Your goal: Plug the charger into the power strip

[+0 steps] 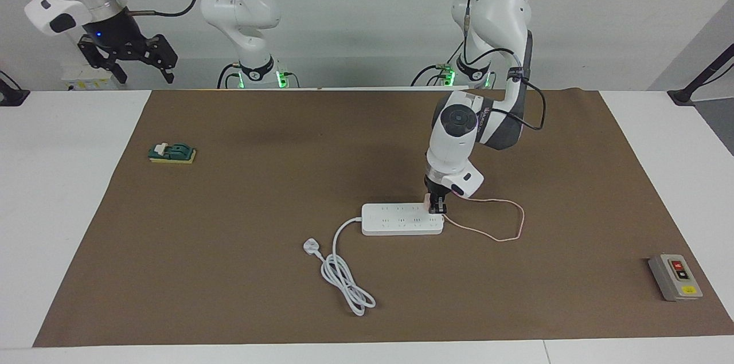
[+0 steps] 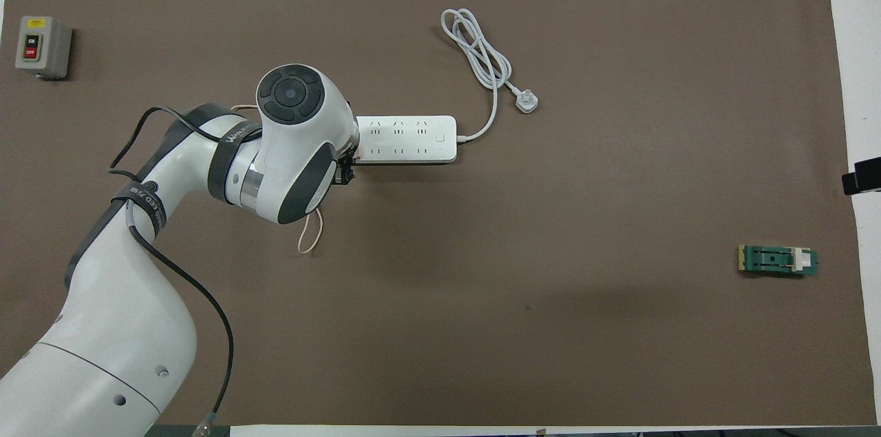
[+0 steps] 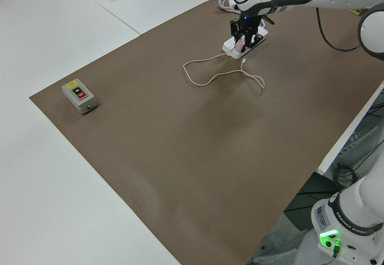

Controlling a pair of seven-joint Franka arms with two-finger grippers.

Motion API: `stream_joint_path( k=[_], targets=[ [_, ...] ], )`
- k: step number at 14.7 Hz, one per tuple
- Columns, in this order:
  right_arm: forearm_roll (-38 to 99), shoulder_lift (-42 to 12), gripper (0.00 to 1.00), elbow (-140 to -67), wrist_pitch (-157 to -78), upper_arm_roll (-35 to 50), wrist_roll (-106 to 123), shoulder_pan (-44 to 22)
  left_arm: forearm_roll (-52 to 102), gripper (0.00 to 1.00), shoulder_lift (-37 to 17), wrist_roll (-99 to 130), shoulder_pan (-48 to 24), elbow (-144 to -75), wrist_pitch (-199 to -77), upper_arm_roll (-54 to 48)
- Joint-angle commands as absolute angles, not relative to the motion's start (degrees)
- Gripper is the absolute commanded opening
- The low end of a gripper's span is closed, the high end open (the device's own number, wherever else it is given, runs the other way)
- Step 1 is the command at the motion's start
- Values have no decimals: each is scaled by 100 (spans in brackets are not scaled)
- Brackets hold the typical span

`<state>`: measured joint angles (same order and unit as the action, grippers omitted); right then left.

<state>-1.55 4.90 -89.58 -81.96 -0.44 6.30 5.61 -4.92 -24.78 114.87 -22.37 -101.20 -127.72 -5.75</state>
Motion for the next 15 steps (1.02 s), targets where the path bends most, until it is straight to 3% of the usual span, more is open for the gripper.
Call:
stream_joint_path(
  k=[1, 15],
  targets=[
    [-229, 527, 100, -8956, -8191, 18, 721, 659, -668, 0, -2523, 11724, -2479, -10572, -13157, -510],
    [-229, 527, 100, -8956, -8183, 18, 738, 659, -870, 0, -2566, 11242, -2408, -10486, -12613, -554]
  ],
)
